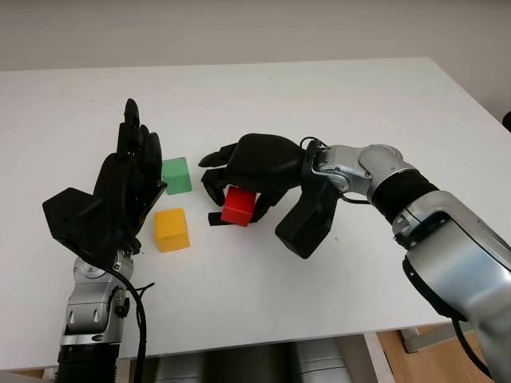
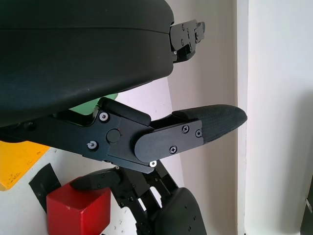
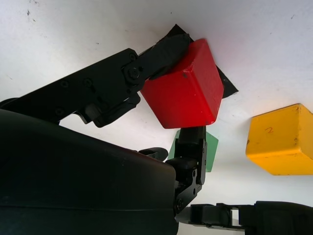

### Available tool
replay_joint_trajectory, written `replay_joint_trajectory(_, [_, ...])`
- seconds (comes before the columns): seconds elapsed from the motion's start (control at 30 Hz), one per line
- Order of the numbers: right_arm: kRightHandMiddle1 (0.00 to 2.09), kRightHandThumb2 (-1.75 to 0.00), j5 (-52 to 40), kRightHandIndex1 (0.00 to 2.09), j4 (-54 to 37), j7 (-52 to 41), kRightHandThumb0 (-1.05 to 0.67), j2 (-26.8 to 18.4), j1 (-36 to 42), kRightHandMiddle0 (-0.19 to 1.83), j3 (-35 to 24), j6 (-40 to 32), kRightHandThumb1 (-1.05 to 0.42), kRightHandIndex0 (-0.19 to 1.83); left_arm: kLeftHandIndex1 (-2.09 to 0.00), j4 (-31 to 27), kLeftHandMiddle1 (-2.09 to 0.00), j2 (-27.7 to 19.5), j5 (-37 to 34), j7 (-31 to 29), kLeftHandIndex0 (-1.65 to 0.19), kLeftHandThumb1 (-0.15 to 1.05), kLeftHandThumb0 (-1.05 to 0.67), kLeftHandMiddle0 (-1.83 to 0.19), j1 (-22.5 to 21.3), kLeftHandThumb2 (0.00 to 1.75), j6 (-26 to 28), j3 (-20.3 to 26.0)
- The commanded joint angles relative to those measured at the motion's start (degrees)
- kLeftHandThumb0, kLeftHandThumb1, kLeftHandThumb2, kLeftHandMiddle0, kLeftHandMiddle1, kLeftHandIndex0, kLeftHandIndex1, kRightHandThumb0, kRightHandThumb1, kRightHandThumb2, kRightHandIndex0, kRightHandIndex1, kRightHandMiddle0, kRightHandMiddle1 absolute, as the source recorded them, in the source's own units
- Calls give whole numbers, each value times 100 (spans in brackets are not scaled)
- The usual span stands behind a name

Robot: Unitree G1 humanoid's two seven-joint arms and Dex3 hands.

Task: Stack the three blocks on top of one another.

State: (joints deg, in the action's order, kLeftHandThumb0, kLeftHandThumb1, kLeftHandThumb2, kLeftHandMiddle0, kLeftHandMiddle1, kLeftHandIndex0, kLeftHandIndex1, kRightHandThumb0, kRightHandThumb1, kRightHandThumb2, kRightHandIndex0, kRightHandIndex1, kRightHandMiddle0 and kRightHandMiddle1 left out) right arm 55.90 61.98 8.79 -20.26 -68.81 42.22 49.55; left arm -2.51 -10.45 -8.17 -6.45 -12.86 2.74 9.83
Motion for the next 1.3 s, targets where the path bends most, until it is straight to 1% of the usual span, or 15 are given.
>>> replay_joint_trajectory(0.0, [147, -6, -58, 5, 46, -30, -40, 45, -109, 47, -2, 42, -92, 34, 0, -142, 0, 24, 8, 24, 19, 105, -71, 19, 35, 65, -31, -11])
replay_joint_trajectory(0.4, [149, -6, -44, 4, 65, -17, -42, 52, -100, 46, 29, 52, -93, 32, 0, -173, 0, 40, -20, 6, 19, 105, -69, 19, 62, 64, -13, -8])
replay_joint_trajectory(0.47, [149, -5, -72, 3, 77, -190, -46, 58, -117, 41, 27, 12, -93, 30, 0, -179, 0, 35, 1, 13, 19, 105, -69, 19, 65, 65, -4, -13])
replay_joint_trajectory(0.53, [143, -5, -53, 2, 66, -298, -51, 56, -133, 31, 41, -48, -91, 26, 0, -172, 0, 31, 13, 9, 19, 105, -69, 19, 64, 65, -24, -16])
replay_joint_trajectory(0.6, [129, -5, -22, 2, 34, -364, -55, 47, -136, 22, 54, -123, -90, 22, 0, -163, 0, 42, 6, 16, 19, 105, -69, 19, 53, 65, -27, -15])
replay_joint_trajectory(0.63, [112, -5, -2, 2, 14, -379, -57, 40, -140, 18, 68, -149, -90, 18, 0, -162, 0, 46, 6, 18, 19, 105, -69, 19, 51, 65, -29, -16])
replay_joint_trajectory(0.73, [81, -5, 31, 4, -27, -416, -60, 24, -154, 15, 103, -207, -90, 12, 0, -162, 0, 56, 18, 40, 19, 105, -68, 19, 55, 66, -34, -18])
replay_joint_trajectory(0.77, [75, -5, 34, 4, -41, -418, -60, 18, -157, 16, 105, -213, -90, 11, 0, -168, 0, 53, 18, 40, 19, 105, -68, 19, 60, 66, -25, -21])
replay_joint_trajectory(0.83, [66, -5, 3, 4, -47, -429, -61, 11, -159, 11, 86, -196, -90, 9, 0, -177, 0, 45, 6, 23, 19, 105, -69, 19, 71, 65, -24, -24])
replay_joint_trajectory(1.13, [44, -5, -104, 5, -15, -408, -60, 15, -142, 4, 1, -207, -89, 7, 0, -92, 0, 45, 31, 44, 19, 105, -69, 19, 33, 65, -70, -26])
replay_joint_trajectory(1.27, [30, -6, -493, 3, -56, -1009, -63, -24, -197, 0, -222, -225, -89, 1, 0, -136, 0, 61, -14, 39, 19, 105, -70, 19, 50, 64, -3, -23])
